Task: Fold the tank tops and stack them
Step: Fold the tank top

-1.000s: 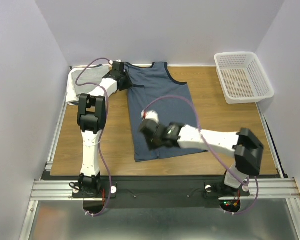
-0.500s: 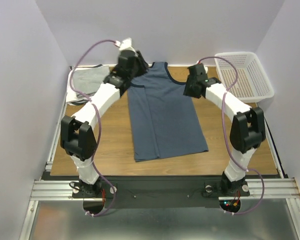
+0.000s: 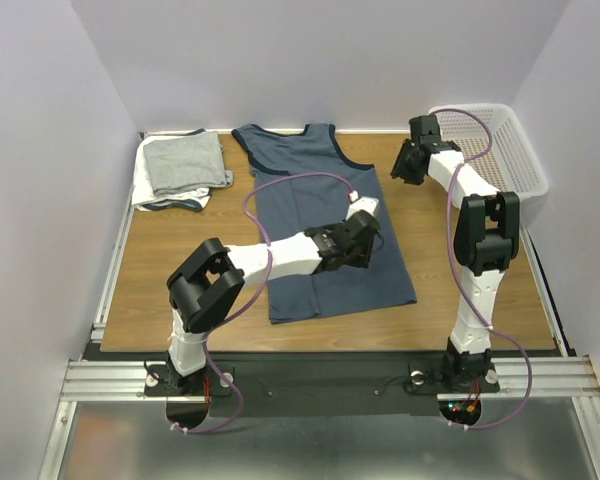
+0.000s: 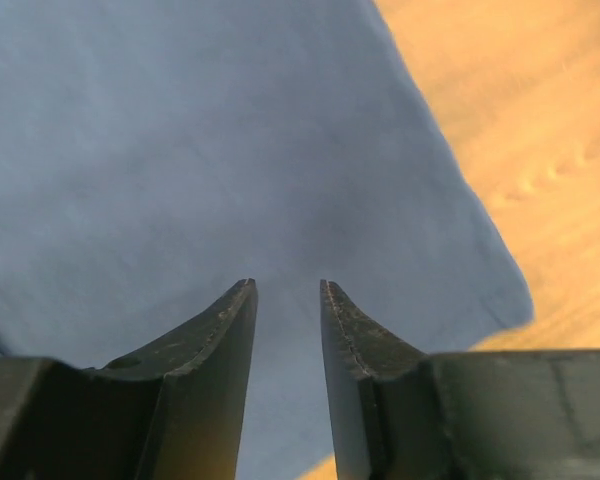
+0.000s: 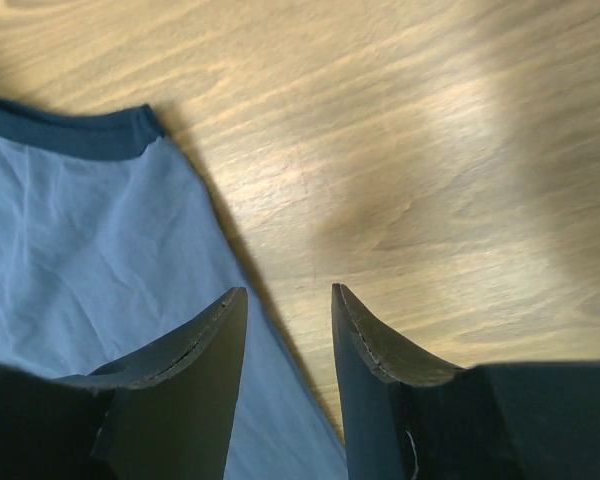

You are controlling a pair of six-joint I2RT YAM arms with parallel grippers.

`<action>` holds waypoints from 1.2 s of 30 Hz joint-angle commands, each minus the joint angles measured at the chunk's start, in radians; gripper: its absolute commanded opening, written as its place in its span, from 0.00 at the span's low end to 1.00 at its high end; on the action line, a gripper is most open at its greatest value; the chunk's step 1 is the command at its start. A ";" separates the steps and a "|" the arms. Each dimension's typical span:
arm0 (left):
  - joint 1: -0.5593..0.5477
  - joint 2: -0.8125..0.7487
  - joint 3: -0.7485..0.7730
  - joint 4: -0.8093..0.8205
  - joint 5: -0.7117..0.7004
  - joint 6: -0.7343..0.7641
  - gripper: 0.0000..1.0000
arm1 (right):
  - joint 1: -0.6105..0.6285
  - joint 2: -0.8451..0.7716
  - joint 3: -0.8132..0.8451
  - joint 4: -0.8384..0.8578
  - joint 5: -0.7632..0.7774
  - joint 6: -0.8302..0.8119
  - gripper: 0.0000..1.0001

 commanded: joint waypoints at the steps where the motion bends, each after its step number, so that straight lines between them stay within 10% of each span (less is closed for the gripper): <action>1: -0.057 0.008 0.048 -0.090 -0.164 -0.013 0.43 | 0.002 -0.037 0.005 0.039 -0.070 -0.012 0.45; 18: -0.178 0.115 0.031 -0.268 -0.208 -0.069 0.34 | 0.004 -0.128 -0.133 0.065 -0.038 -0.019 0.45; 36: -0.322 -0.236 -0.412 -0.247 0.035 -0.197 0.27 | 0.050 -0.266 -0.331 0.093 -0.046 -0.019 0.46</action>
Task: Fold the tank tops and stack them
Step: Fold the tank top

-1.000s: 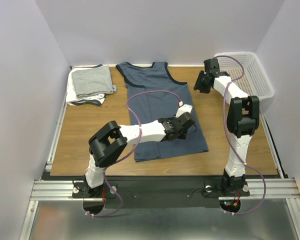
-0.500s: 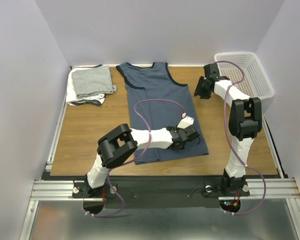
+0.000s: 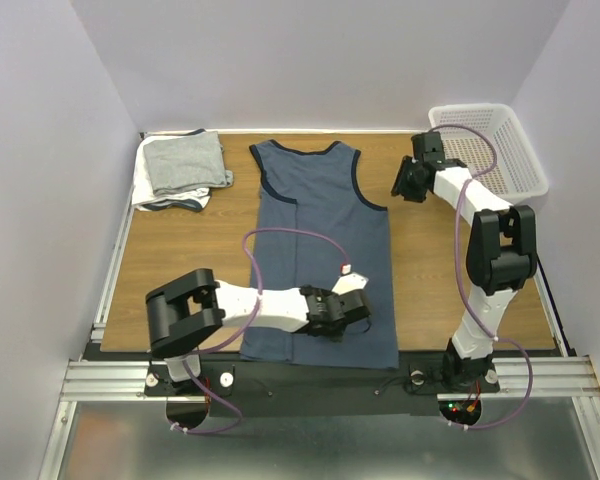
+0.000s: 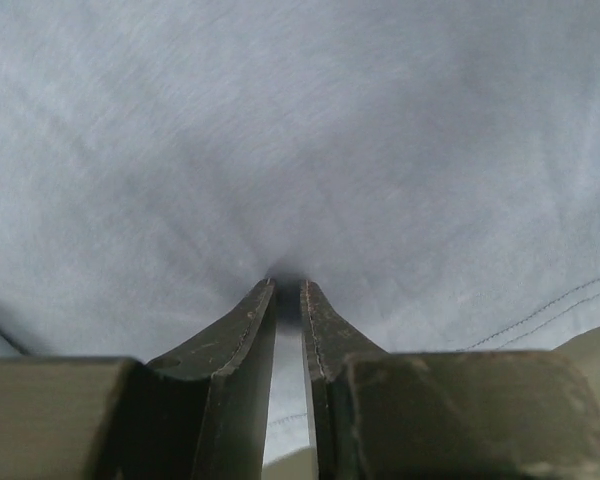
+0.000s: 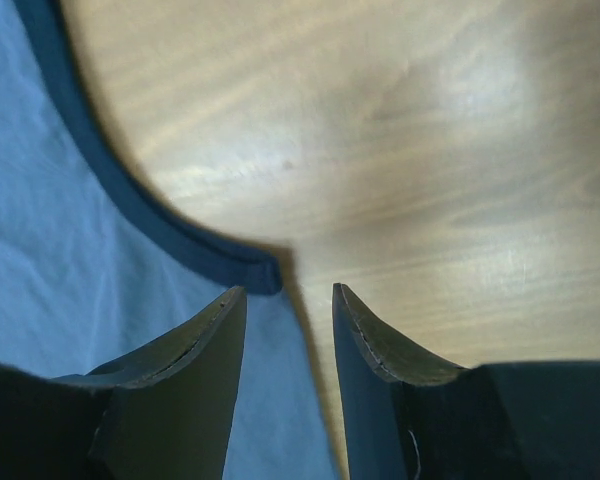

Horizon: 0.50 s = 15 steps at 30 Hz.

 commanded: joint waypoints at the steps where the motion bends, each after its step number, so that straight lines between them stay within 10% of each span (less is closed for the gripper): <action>1: -0.006 -0.093 -0.086 -0.056 0.084 -0.057 0.27 | 0.044 -0.063 -0.063 0.043 0.005 -0.011 0.46; 15: -0.014 -0.100 0.154 0.003 0.111 0.033 0.51 | 0.064 -0.129 -0.205 0.103 0.011 -0.004 0.48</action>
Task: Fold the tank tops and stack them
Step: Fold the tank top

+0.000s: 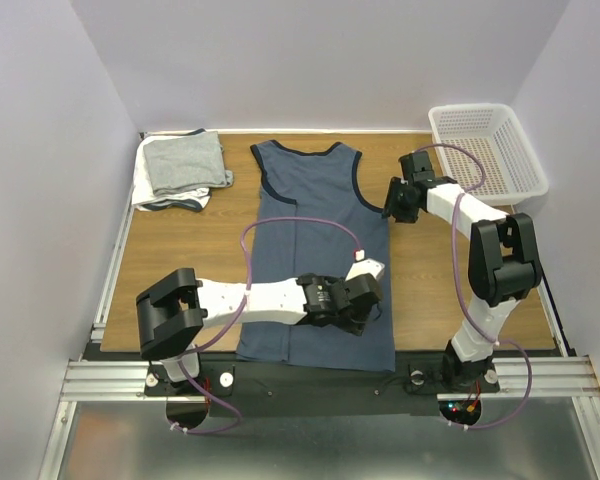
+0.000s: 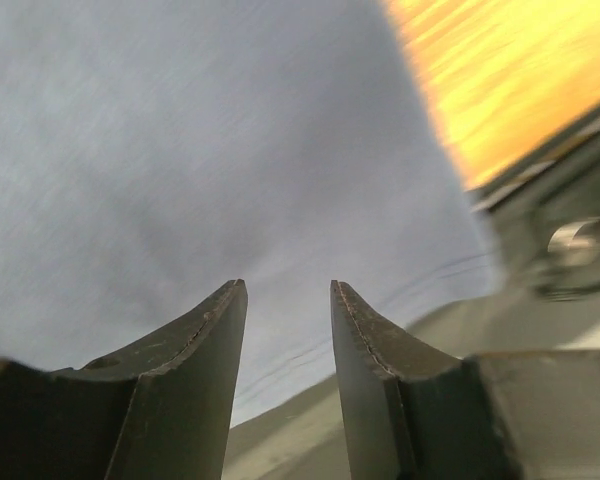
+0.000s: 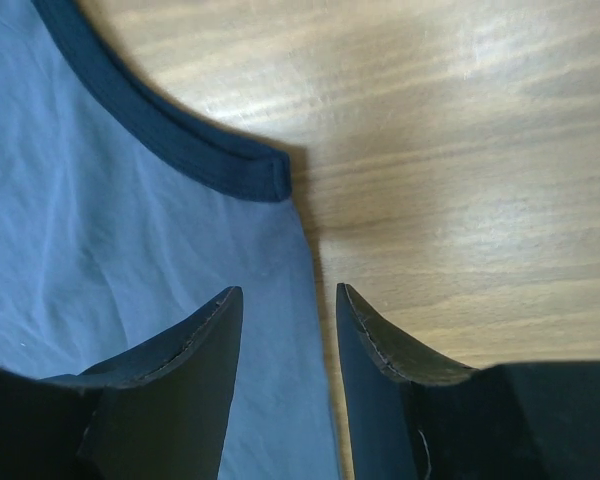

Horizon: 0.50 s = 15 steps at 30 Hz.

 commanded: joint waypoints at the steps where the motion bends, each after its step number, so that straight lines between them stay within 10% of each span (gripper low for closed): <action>1: -0.017 -0.012 0.066 0.047 0.044 0.031 0.51 | -0.006 -0.032 0.022 0.083 0.023 -0.007 0.48; 15: -0.060 0.007 0.056 0.139 0.107 -0.009 0.51 | -0.008 0.116 0.105 0.129 0.033 -0.016 0.40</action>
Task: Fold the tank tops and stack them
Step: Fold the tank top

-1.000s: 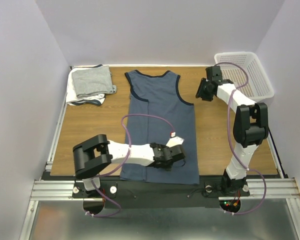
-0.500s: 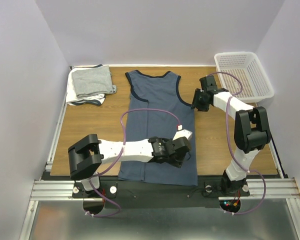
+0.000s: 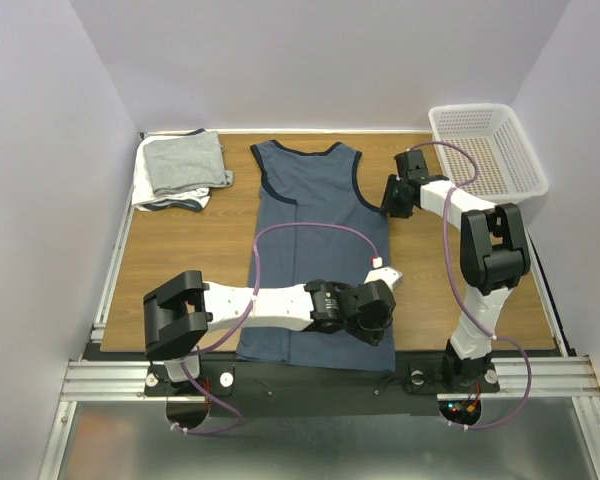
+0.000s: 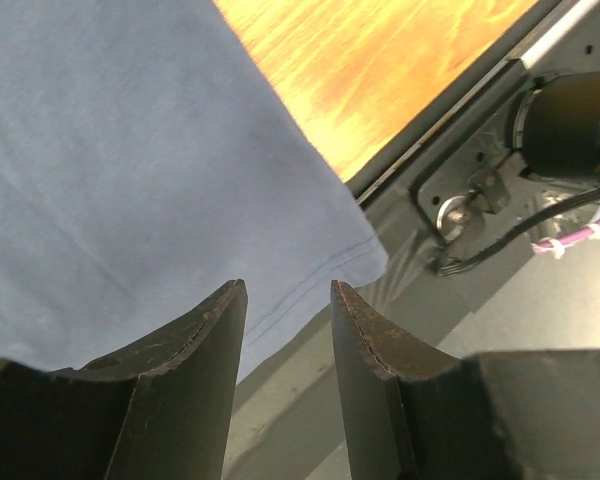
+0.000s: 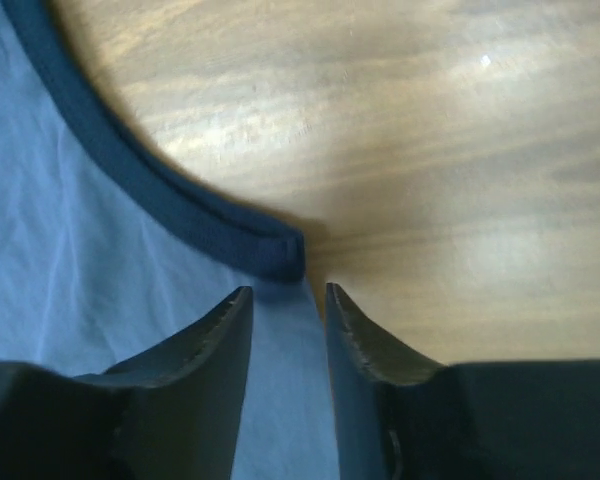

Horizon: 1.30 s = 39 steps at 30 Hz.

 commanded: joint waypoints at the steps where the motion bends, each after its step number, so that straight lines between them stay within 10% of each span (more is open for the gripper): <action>1: -0.010 -0.024 -0.003 0.045 0.019 -0.008 0.51 | -0.006 0.036 0.053 0.055 0.028 -0.007 0.36; 13: -0.055 0.085 0.039 0.071 0.064 0.037 0.52 | -0.017 0.032 0.067 0.056 0.082 -0.004 0.10; 39: -0.147 0.322 0.279 -0.048 -0.040 0.115 0.57 | -0.018 0.055 0.082 0.063 0.059 -0.007 0.06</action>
